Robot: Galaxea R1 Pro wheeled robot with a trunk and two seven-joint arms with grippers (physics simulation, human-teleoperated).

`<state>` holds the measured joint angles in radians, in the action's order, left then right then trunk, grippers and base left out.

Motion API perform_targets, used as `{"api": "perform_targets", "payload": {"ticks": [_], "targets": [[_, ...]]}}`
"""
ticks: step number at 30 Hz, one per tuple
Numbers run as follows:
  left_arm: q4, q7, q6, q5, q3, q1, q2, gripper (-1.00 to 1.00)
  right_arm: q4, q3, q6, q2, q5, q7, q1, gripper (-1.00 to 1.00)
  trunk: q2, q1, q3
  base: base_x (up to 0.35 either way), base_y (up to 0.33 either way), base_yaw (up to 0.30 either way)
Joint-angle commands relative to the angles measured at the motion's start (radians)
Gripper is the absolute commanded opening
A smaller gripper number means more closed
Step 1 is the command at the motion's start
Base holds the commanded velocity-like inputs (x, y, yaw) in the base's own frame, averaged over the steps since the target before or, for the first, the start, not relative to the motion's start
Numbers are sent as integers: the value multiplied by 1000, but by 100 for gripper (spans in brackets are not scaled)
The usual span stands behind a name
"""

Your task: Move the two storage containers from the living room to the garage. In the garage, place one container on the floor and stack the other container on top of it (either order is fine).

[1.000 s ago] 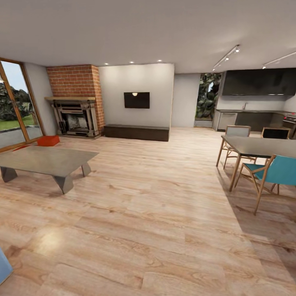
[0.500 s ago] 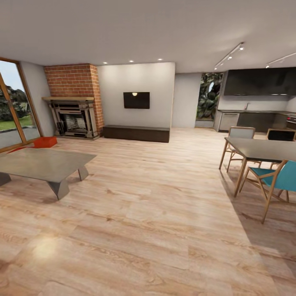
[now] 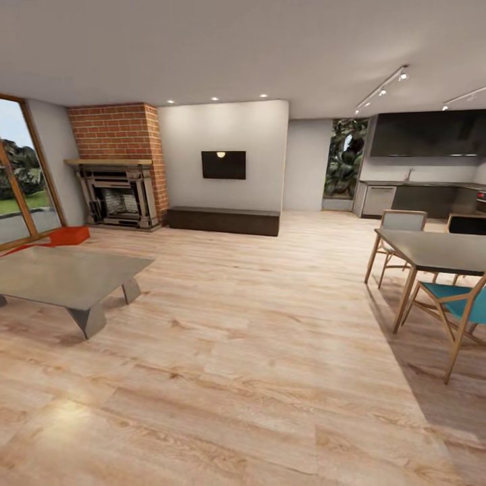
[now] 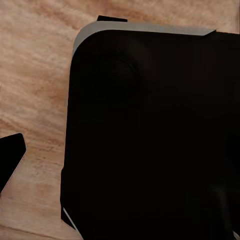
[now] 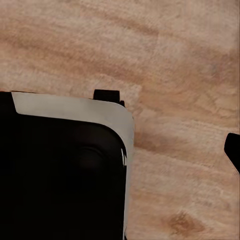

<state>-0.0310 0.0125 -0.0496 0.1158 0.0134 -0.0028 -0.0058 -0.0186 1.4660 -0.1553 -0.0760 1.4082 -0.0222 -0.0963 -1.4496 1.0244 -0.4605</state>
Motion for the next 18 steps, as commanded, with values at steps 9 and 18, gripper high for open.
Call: {"api": "perform_targets", "payload": {"ticks": [9,18], "targets": [[0,1,-4,8,2,0,0,100,-1,7,-2,-1,10,-2,0,100,0,1,-1,322,0,0],[0,1,-2,8,2,0,0,100,-1,9,-1,-1,9,-2,0,100,0,1,-1,322,0,0]]}}
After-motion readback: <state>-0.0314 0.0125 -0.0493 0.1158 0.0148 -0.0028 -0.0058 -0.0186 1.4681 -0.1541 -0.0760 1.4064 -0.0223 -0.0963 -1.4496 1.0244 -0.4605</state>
